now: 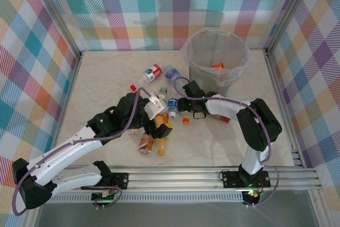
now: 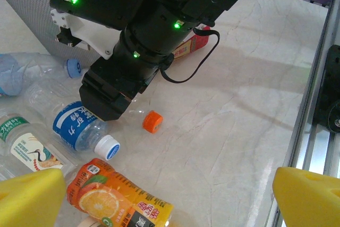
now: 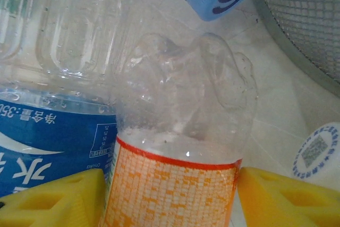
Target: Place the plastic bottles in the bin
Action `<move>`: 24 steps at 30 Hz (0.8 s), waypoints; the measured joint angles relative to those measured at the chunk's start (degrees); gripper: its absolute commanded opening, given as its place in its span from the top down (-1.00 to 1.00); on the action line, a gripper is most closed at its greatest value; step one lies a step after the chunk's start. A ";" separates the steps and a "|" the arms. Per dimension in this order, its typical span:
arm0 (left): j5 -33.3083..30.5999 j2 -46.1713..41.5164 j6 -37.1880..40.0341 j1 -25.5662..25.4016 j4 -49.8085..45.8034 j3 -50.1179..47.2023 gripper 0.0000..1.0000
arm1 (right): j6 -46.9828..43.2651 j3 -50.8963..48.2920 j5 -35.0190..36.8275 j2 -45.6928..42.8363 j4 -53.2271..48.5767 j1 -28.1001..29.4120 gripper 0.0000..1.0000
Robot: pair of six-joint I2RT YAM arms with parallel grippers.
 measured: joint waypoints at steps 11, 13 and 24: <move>0.02 0.00 -0.20 0.00 0.02 0.00 -1.00 | -0.04 1.01 1.20 1.79 -1.09 0.00 -0.21; 0.02 0.00 -0.20 0.00 0.04 0.00 -1.00 | -0.04 1.03 1.20 1.79 -1.18 0.00 -0.19; 0.15 0.00 -0.39 0.00 0.20 0.00 -1.00 | -0.98 1.14 2.67 0.11 -3.87 0.83 -0.10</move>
